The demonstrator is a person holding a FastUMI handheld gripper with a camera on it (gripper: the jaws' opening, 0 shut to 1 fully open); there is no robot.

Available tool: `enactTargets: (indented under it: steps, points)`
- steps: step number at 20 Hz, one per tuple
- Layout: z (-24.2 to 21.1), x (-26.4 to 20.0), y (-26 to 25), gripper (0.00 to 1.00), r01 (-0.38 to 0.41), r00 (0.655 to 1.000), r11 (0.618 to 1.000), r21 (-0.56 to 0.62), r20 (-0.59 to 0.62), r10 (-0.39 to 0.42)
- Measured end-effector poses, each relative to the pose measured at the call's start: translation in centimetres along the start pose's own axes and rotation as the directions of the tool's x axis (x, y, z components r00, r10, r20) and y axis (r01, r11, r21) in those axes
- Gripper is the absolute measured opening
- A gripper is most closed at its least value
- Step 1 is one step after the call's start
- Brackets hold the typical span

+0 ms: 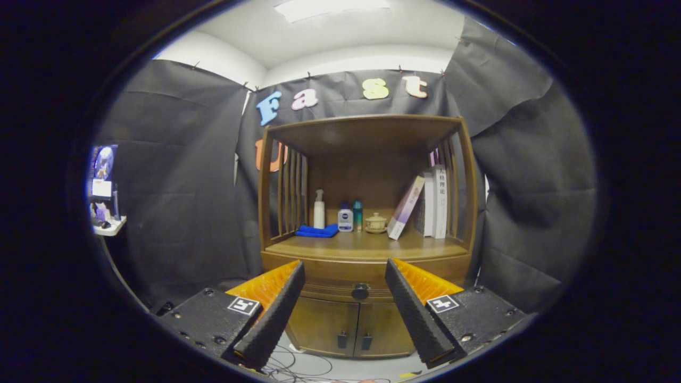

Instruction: Pull open the drawer, take out the items inside it, and place them on the countertop above the cabinet.

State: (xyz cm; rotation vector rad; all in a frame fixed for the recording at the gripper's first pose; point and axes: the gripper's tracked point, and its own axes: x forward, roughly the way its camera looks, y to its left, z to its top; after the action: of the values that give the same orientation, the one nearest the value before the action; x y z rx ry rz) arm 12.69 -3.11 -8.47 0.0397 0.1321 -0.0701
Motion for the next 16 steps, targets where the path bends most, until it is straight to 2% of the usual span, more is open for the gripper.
enactTargets:
  steps: [12, 16]
  points:
    - [-8.0, 13.0, -1.1, 0.99, 0.016, 0.997, 1.000, -0.019, -0.069, -0.017]
    - [-10.6, 16.5, -3.1, 0.95, 0.061, 0.994, 0.998, -0.034, -0.092, -0.064]
